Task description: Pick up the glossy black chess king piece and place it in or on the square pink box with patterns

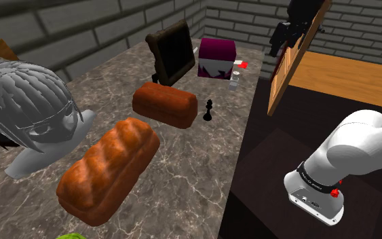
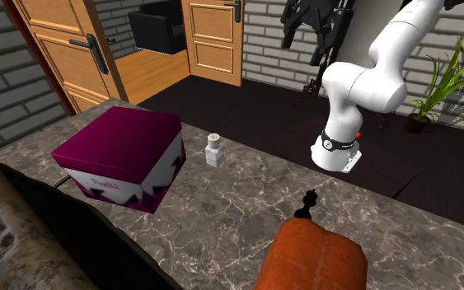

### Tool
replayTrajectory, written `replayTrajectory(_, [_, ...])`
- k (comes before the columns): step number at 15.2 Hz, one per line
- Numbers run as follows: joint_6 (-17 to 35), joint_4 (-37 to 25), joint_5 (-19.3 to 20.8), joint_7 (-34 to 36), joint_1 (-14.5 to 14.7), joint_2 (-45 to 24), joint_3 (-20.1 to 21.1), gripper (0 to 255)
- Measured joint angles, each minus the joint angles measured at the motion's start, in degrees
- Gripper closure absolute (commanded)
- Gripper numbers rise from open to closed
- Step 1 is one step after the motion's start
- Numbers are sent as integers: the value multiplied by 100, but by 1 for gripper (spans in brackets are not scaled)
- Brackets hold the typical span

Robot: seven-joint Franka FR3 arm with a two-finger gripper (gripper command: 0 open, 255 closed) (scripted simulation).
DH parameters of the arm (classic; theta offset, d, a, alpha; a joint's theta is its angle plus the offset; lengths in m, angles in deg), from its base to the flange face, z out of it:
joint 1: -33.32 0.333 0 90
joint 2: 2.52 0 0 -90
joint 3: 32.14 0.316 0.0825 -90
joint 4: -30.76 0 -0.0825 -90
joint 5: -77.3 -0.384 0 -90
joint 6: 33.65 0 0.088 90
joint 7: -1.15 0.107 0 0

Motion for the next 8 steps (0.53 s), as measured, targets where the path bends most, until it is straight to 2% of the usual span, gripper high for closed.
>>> replayTrajectory(2, [65, 41, -33, 78, 7, -24, 54, 0])
replayTrajectory(8, [840, 585, -361, 936, 74, -227, 633, 0])
